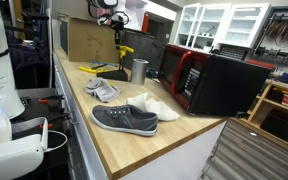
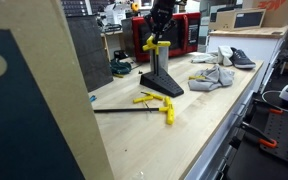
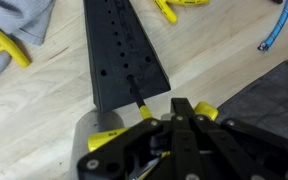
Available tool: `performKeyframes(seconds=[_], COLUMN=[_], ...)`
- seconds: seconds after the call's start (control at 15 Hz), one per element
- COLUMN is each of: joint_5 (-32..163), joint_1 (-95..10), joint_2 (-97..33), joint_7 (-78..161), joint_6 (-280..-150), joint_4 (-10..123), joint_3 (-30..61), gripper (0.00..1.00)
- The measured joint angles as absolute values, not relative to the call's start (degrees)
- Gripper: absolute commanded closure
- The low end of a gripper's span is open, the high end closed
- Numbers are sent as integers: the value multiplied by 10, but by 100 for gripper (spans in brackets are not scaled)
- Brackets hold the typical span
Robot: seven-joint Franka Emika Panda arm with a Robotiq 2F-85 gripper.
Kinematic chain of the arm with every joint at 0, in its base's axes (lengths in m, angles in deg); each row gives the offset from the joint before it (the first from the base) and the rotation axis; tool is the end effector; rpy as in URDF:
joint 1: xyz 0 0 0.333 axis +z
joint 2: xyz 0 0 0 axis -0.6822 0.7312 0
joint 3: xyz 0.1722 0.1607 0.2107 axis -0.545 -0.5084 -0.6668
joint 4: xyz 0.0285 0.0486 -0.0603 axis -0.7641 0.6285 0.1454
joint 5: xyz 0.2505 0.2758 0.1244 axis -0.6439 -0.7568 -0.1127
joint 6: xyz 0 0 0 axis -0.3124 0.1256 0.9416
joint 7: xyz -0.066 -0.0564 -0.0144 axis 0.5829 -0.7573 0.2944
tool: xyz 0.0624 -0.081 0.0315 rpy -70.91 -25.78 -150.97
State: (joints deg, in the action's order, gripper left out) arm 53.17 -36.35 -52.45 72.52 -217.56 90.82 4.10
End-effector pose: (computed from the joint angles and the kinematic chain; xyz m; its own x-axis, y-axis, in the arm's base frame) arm 0.5235 0.1311 0.4369 0.8686 -0.4807 0.1204 -0.4416 -0.8611 -0.2519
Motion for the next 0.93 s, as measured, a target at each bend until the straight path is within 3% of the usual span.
performKeyframes(seconds=[0.87, 0.93], joint_5=[469, 470], joint_1=[-370, -376], joint_2=[-579, -579], joint_7=[664, 664], joint_6=[-2065, -2065], joint_4=[836, 828], joint_3=[47, 51], gripper=[100, 78])
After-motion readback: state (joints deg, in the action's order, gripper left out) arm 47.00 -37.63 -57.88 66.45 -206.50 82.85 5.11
